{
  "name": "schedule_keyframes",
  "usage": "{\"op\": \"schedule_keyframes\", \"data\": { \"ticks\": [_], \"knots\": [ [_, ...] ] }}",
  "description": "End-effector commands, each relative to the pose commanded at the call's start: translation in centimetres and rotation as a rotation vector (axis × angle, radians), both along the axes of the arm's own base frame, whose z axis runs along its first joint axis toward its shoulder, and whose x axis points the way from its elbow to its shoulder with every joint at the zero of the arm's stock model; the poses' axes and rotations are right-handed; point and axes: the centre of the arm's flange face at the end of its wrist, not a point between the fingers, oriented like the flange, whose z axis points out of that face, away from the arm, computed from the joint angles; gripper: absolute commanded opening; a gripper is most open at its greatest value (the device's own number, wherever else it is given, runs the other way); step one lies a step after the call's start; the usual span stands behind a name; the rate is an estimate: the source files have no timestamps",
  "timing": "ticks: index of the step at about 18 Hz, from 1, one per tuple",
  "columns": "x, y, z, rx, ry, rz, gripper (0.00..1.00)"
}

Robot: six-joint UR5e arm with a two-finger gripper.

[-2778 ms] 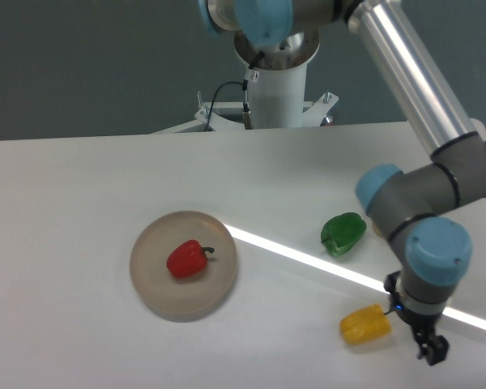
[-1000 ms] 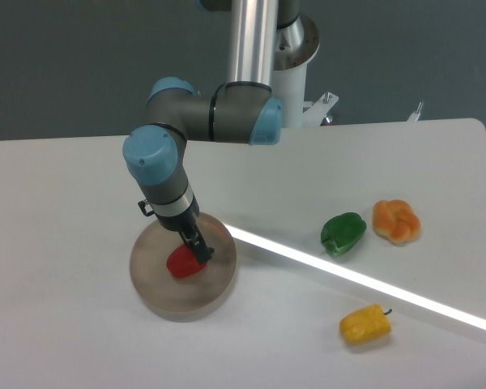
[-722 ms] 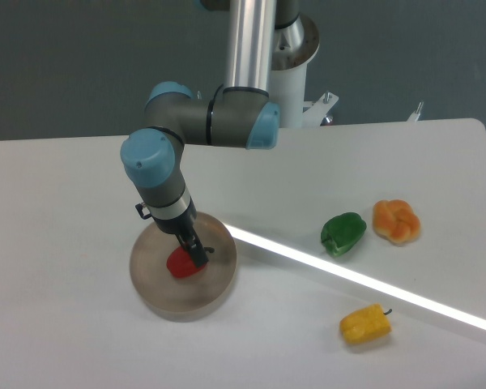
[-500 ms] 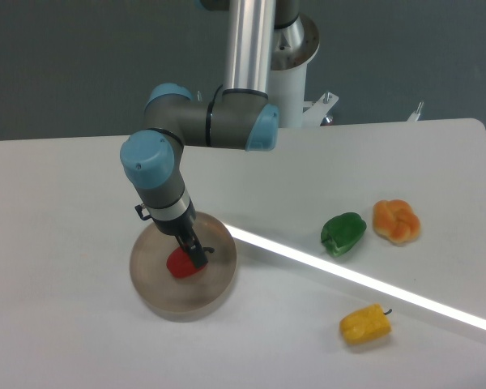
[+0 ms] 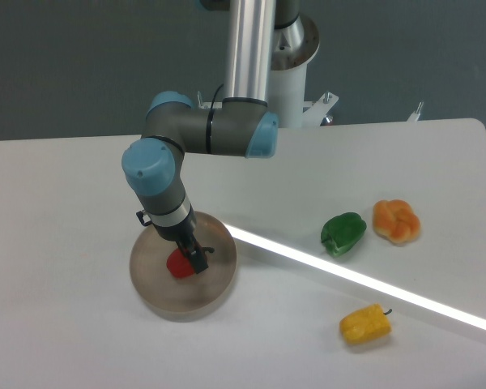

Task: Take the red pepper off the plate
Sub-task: 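Close the gripper around the red pepper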

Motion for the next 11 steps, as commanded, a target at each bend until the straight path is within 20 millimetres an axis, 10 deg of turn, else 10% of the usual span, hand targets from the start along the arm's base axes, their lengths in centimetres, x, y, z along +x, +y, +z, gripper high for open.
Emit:
{"op": "schedule_keyframes", "data": {
  "ticks": [11],
  "knots": [
    [0.0,0.3,-1.3,0.0,0.001,-0.012,1.0]
  ]
}}
